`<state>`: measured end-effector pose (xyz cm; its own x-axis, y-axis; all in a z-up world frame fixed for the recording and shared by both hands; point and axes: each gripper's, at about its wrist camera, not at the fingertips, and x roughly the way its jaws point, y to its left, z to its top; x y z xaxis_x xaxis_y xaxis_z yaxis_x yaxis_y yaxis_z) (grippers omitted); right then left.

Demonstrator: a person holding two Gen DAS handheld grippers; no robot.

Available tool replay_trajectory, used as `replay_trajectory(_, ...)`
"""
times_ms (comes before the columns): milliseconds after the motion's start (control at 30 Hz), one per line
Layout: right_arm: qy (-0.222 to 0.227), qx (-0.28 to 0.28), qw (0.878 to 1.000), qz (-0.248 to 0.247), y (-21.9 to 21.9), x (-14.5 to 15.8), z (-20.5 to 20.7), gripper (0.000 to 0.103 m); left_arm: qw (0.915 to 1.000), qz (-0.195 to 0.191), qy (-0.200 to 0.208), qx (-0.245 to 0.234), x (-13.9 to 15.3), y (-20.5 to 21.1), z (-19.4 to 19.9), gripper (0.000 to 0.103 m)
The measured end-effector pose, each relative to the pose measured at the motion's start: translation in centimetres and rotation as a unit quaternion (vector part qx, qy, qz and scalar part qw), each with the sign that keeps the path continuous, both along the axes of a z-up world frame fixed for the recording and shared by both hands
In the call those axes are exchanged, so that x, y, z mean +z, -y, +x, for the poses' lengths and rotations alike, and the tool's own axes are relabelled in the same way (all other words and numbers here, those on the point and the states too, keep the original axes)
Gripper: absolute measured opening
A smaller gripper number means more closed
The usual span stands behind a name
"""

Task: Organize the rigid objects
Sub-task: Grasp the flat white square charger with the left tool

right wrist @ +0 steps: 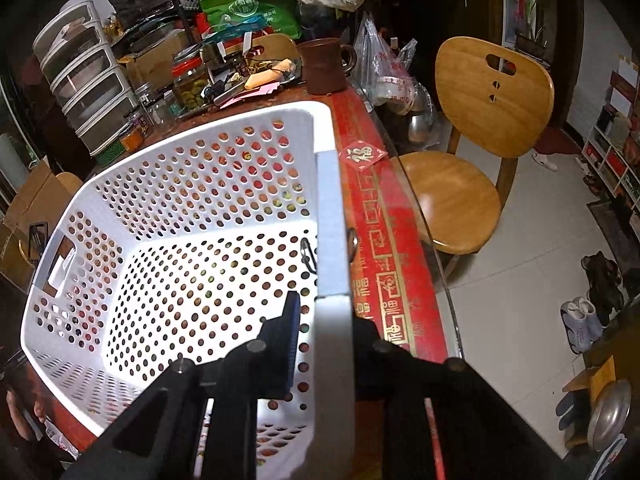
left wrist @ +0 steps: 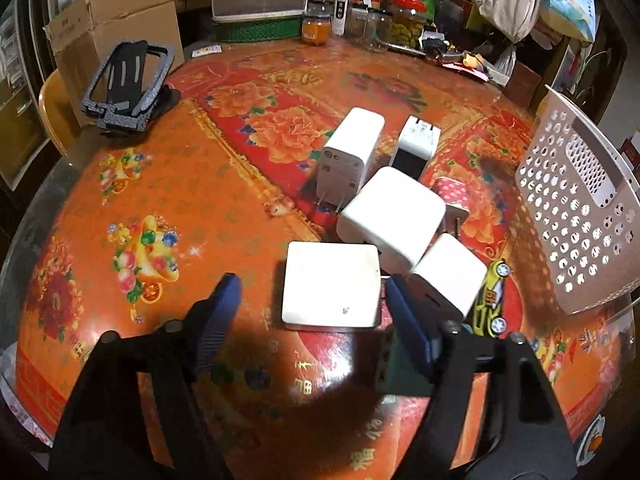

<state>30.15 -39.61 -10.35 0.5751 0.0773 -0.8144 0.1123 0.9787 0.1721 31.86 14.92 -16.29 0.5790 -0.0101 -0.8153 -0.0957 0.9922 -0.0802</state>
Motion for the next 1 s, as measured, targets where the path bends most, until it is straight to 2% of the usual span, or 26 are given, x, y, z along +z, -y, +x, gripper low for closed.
replay_trajectory(67,0.0,0.001,1.0,0.0,0.0,0.0,0.0,0.017,0.9998,-0.018,0.0,-0.002,-0.1,-0.4,0.2,0.068)
replay_trajectory(333,0.0,0.001,1.0,0.01,0.1,-0.1,0.0,0.017,0.9993,-0.036,-0.003,-0.009,-0.2,-0.8,0.9,0.066)
replay_trajectory(367,0.0,0.001,1.0,0.009,0.0,-0.1,0.0,0.017,0.9993,-0.036,-0.002,-0.009,-0.3,-0.8,0.9,0.063)
replay_trajectory(433,-0.001,0.001,1.0,0.009,0.1,-0.1,0.1,0.017,0.999,-0.042,0.002,-0.016,-0.3,-0.6,0.8,0.047)
replay_trajectory(733,-0.003,0.002,1.0,0.006,0.1,-0.2,0.0,0.017,0.9992,-0.036,0.015,-0.01,0.0,-0.8,0.3,0.047)
replay_trajectory(867,-0.003,0.002,1.0,0.005,0.1,-0.2,-0.1,0.017,0.9991,-0.008,0.042,0.002,1.7,-1.4,-0.6,0.046)
replay_trajectory(1000,-0.004,0.001,1.0,0.001,0.1,-0.2,-0.1,0.017,0.9966,0.046,0.065,0.019,3.9,-1.5,-1.0,0.046)
